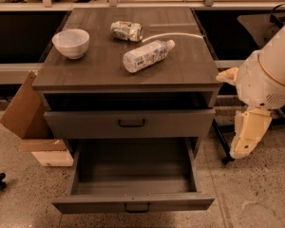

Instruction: Close middle drawer

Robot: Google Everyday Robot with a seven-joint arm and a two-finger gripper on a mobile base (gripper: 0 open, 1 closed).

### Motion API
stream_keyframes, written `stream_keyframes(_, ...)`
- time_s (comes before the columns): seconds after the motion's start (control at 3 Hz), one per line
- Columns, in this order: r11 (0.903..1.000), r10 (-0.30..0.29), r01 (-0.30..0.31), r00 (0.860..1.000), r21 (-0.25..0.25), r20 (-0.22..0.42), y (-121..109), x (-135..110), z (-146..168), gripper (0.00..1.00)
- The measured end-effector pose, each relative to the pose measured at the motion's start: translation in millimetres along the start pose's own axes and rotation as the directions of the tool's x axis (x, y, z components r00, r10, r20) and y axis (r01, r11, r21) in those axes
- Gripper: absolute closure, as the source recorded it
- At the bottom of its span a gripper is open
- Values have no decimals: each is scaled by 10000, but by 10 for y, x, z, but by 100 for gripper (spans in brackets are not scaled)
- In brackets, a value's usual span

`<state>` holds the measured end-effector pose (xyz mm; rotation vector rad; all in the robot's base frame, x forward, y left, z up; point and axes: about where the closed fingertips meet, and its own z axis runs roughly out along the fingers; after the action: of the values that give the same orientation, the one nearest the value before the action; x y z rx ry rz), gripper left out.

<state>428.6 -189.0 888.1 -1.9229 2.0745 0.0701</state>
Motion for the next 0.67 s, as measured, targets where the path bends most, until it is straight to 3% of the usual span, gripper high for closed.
stream_keyframes(0.33,10000,-22,22,10000,-8,25,4,-4,-4,0)
stream_keyframes(0.67,9964,-449,472,9984,-703,331,124,11,277,0)
